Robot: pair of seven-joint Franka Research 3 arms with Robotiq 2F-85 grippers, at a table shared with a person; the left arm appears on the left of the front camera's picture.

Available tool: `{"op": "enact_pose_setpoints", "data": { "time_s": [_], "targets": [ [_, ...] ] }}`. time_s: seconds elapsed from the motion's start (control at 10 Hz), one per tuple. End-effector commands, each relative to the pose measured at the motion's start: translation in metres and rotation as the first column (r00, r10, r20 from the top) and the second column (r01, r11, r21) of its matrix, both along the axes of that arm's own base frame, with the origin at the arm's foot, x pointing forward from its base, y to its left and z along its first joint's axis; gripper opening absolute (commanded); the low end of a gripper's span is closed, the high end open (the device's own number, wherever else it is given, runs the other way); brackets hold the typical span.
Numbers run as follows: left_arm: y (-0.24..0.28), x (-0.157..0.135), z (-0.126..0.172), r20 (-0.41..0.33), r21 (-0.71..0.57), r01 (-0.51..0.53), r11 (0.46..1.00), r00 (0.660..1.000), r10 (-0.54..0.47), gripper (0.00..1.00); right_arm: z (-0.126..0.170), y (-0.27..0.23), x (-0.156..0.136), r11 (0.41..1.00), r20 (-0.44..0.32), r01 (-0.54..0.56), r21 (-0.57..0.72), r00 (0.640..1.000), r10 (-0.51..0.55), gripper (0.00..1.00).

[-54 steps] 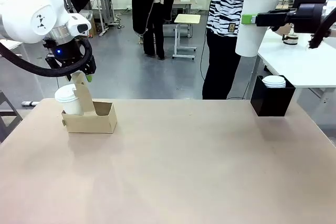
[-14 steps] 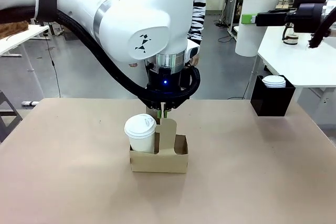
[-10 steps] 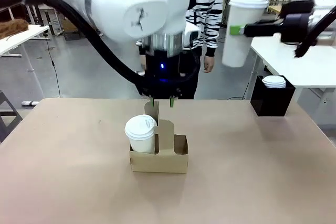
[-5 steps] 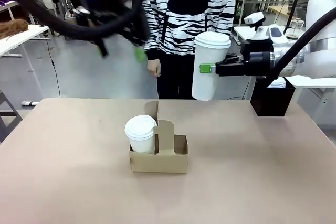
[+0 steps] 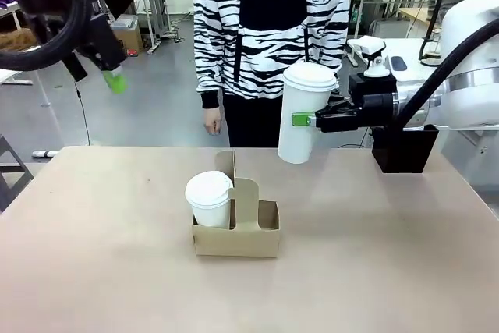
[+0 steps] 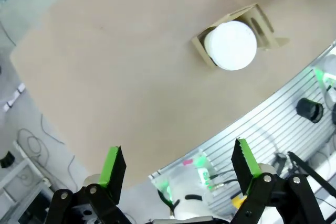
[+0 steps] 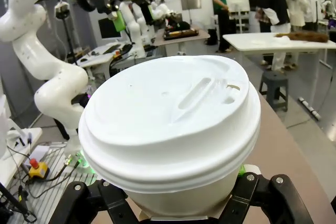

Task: Pour a drink into a cup and package it in a carrier.
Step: Insert the held 600 ml Paper Cup into the Cup Carrier.

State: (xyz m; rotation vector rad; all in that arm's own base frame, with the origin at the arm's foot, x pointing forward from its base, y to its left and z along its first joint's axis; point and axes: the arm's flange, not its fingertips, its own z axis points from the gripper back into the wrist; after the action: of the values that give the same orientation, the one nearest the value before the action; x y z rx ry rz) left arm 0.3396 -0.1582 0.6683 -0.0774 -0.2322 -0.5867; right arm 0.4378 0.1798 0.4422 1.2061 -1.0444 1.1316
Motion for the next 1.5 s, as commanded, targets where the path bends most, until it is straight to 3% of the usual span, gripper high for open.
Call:
{"op": "enact_pose_setpoints", "data": {
  "time_s": [0.0, 0.1, 0.4, 0.6, 0.8, 1.4],
  "targets": [
    [-0.02, -0.006, 0.013, -0.016, -0.018, -0.018, 1.0, 1.0, 0.018, 1.0, 0.006, 0.0, -0.001, 1.0, 0.0, 0.006, 0.007, 1.0, -0.006, 0.81],
    [0.0, 0.0, 0.0, 0.0, 0.0, 0.0, 1.0, 1.0, 0.0, 1.0, 0.0, 0.0, 0.0, 1.0, 0.0, 0.0, 0.0, 1.0, 0.0, 0.81],
    [0.052, 0.014, -0.04, -0.044, -0.094, 0.201, 0.975, 0.978, -0.206, 1.0, -0.014, 0.035, 0.002, 0.991, -0.003, -0.13, -0.007, 0.992, 0.13, 0.81],
    [0.085, 0.011, -0.068, 0.0, -0.133, 0.397, 0.908, 0.916, -0.4, 1.0, -0.036, 0.056, 0.01, 0.984, -0.027, -0.177, -0.014, 0.984, 0.176, 0.81],
    [0.108, 0.008, -0.097, -0.021, -0.18, 0.49, 0.853, 0.865, -0.501, 1.0, -0.055, 0.064, 0.012, 0.977, -0.015, -0.211, -0.018, 0.977, 0.211, 0.81],
    [0.14, 0.0, -0.159, -0.047, -0.228, 0.396, 0.89, 0.908, -0.416, 1.0, -0.101, 0.08, 0.002, 0.953, -0.011, -0.302, 0.014, 0.953, 0.302, 0.81]
  ]
}}
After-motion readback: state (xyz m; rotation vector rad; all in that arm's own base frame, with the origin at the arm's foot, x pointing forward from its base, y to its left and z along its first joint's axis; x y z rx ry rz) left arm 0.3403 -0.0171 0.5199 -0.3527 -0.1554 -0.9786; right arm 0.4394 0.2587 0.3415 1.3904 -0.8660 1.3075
